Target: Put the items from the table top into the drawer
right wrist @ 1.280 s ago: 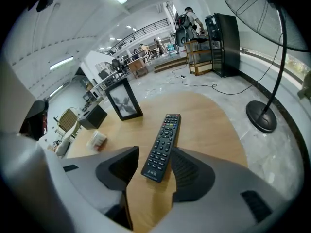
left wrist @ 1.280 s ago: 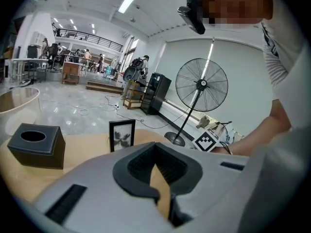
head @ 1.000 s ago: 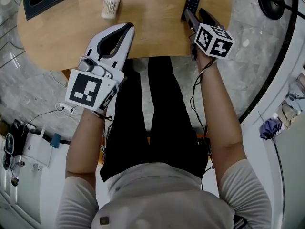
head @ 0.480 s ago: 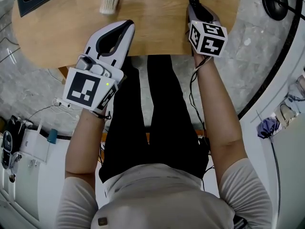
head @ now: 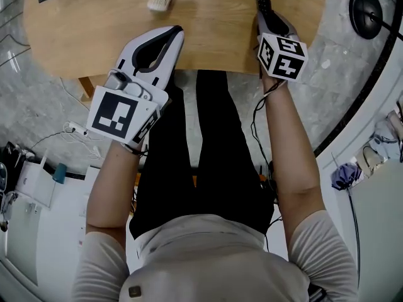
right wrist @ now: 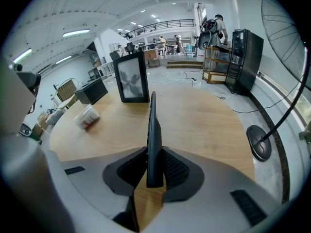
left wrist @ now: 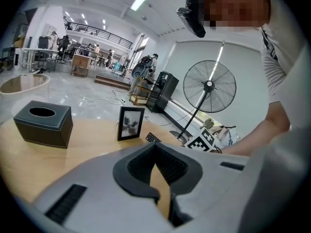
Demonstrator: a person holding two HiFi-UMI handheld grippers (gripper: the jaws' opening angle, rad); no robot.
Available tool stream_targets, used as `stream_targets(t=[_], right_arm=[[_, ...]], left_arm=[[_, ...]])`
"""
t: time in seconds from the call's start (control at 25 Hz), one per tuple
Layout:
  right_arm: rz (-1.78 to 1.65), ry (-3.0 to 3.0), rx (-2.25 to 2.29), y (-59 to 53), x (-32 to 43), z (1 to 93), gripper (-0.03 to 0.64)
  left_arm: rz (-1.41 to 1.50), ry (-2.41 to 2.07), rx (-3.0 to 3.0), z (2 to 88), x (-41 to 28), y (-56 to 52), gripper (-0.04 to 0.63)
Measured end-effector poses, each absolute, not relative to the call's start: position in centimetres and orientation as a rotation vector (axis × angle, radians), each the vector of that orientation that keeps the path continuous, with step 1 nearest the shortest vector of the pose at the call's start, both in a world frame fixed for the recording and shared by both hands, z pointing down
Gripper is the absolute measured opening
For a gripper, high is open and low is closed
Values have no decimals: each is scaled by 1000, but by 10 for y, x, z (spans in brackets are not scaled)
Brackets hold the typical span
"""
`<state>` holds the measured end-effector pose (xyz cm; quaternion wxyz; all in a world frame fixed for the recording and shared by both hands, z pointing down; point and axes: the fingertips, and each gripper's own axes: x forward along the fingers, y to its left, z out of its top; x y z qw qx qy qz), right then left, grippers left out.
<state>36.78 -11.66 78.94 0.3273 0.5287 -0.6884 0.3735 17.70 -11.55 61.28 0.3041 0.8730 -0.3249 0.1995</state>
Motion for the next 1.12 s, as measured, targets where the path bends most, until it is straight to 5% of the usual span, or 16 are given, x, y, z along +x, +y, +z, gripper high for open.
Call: stream_targets(t=[1.12], right_arm=[[640, -2080, 845, -113, 123, 705, 104]], left_arm=[[290, -1426, 2057, 540, -43, -44, 9]])
